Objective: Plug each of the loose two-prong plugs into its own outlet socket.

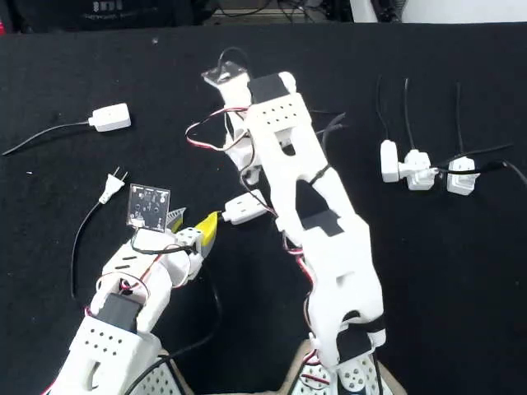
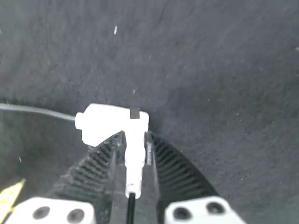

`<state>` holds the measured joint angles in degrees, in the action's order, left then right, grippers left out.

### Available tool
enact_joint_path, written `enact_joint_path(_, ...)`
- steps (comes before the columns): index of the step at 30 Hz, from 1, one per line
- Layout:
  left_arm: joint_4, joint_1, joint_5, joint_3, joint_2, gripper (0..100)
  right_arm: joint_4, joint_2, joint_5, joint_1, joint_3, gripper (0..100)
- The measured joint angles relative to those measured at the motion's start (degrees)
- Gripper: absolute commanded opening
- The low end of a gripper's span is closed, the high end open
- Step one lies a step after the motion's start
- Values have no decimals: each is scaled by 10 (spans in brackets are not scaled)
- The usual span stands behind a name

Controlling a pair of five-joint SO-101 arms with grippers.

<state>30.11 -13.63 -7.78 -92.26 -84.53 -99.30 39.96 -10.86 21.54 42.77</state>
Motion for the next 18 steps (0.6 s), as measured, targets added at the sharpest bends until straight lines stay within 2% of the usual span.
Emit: enact_joint_path(18, 0, 0, 0, 0, 0, 195, 0, 63, 9, 4, -1, 10)
